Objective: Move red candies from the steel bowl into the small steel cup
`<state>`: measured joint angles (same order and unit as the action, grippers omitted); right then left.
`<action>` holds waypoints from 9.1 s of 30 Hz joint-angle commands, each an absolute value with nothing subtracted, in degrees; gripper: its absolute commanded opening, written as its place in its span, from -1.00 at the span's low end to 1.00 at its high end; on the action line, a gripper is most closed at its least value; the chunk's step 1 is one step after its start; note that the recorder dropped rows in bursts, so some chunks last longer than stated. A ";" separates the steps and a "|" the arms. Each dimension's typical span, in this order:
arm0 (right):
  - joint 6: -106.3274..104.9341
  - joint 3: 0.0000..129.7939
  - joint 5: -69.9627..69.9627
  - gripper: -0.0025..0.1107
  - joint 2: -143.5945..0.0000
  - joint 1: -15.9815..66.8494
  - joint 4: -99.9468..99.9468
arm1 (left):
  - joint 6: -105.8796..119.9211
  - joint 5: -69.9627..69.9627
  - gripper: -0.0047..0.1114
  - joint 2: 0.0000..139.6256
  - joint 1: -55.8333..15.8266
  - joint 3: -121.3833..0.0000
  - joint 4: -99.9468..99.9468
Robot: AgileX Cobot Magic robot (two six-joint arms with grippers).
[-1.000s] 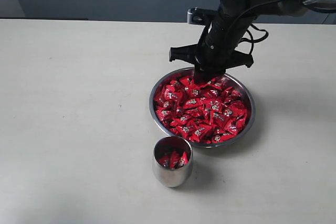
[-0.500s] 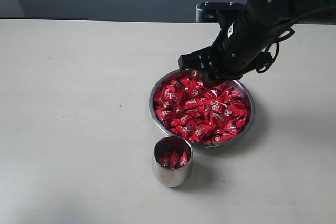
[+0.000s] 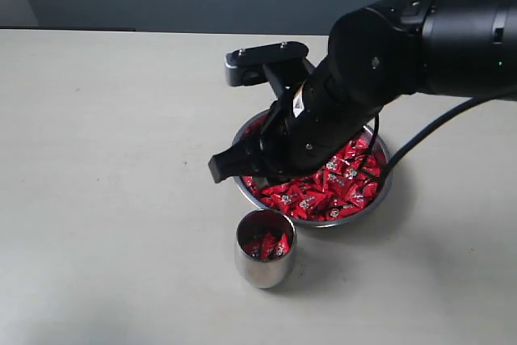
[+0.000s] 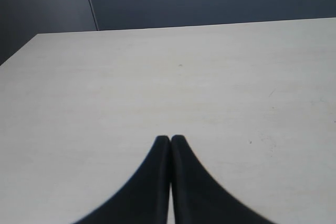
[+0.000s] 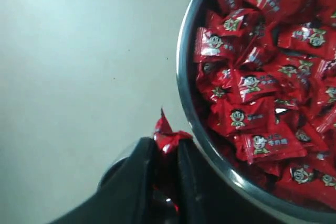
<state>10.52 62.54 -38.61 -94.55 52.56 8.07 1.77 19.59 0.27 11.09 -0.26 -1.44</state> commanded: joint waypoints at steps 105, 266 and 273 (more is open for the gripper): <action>20.01 58.65 -31.66 -0.34 -109.30 41.74 -14.46 | 1.68 19.14 -0.91 0.00 10.72 0.00 -1.55; 17.44 78.11 -34.79 -0.40 -115.62 40.27 -13.41 | 1.68 19.14 -0.91 0.00 10.72 0.00 -1.55; 14.95 78.11 -36.16 -0.40 -116.51 40.01 -11.32 | 1.68 19.14 -0.91 0.00 10.72 0.00 -1.55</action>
<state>15.82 77.78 -35.93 -116.52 40.43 -11.60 1.77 19.59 0.27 11.09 -0.26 -1.44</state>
